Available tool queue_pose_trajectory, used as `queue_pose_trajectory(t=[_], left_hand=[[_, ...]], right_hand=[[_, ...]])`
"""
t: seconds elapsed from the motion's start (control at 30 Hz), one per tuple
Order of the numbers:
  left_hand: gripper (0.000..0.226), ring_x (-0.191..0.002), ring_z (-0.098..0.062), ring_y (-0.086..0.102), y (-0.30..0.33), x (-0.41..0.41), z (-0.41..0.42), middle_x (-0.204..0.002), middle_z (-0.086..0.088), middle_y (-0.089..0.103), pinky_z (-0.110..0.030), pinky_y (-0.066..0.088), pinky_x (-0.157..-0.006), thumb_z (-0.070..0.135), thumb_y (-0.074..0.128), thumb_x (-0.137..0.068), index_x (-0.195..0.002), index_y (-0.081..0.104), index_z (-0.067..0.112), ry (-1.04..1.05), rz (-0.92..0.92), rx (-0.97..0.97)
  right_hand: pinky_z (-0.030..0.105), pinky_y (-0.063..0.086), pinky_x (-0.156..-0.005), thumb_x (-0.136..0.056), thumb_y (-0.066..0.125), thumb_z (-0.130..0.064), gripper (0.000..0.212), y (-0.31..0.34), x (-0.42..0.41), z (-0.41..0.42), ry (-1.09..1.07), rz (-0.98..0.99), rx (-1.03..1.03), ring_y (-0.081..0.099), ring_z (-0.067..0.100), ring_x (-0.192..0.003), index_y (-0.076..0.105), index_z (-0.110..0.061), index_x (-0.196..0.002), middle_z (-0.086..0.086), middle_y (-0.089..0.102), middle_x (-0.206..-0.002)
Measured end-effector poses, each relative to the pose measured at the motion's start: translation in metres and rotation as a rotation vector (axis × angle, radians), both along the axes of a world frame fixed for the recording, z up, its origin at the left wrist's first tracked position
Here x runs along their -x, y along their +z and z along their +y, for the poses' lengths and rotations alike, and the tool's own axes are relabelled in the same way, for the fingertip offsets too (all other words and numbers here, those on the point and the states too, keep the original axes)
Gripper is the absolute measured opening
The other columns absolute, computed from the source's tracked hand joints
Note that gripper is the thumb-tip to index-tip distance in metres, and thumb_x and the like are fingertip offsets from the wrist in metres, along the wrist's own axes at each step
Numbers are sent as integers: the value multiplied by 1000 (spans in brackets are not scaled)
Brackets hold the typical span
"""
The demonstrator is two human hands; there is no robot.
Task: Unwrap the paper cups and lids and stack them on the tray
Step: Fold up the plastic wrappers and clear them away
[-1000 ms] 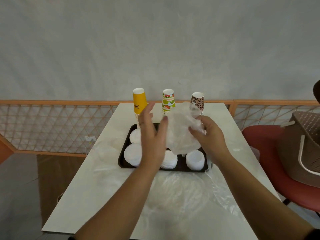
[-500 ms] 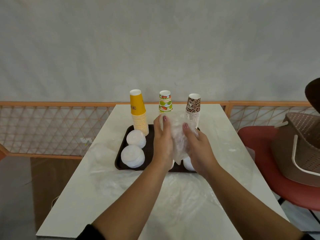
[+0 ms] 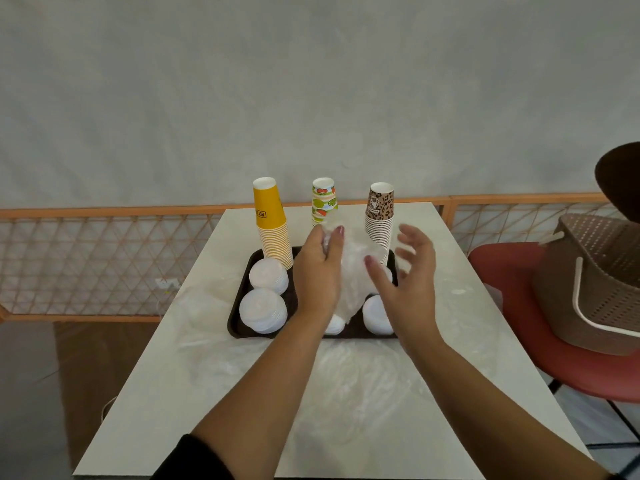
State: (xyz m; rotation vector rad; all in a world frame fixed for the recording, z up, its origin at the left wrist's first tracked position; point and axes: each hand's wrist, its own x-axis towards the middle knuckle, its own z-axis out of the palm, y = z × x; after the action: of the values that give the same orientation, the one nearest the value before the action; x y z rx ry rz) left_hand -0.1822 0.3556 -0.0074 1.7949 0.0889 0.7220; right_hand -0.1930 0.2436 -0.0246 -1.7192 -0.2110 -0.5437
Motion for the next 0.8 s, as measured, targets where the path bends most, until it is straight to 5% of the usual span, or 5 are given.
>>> queue_pose_trajectory(t=[0.17,0.37,0.53,0.63,0.8], left_hand=[[37,-65,-15,53,17,4,6,-68,-6,58,-31,41,-60,38,39,-99,-82,58,10,-214,81,-262],[11,-72,1,55,16,6,-7,-79,11,54,-15,43,-65,24,44,-99,-107,46,17,-139,26,-10],[22,-99,-23,52,0,14,-8,-108,-9,61,-31,41,-86,23,50,-94,-114,55,14,75,-503,-615],[36,-116,-18,47,-15,15,-19,-127,-7,56,-26,36,-100,32,51,-93,-122,59,13,-244,-337,-731],[47,-129,2,34,-24,15,-34,-145,5,42,-12,27,-107,25,51,-97,-142,39,22,-636,90,-402]], right_hand=[[8,33,-99,-79,74,-29,75,1,1,-8,279,-6,386,41,1,-123,36,-23,-142,-15,43,-135],[19,48,-74,-90,62,-20,21,-3,6,-12,274,196,315,66,20,-89,66,-12,-109,4,70,-92],[37,46,-61,-89,62,-26,24,-9,2,-27,38,232,193,60,24,-65,65,-3,-82,9,67,-71],[30,40,-57,-90,61,-23,22,-8,2,-38,16,256,87,52,16,-60,63,-6,-77,11,61,-65],[24,52,-70,-95,54,-17,17,-9,9,-62,298,362,-271,68,17,-81,68,-8,-95,9,73,-87]])
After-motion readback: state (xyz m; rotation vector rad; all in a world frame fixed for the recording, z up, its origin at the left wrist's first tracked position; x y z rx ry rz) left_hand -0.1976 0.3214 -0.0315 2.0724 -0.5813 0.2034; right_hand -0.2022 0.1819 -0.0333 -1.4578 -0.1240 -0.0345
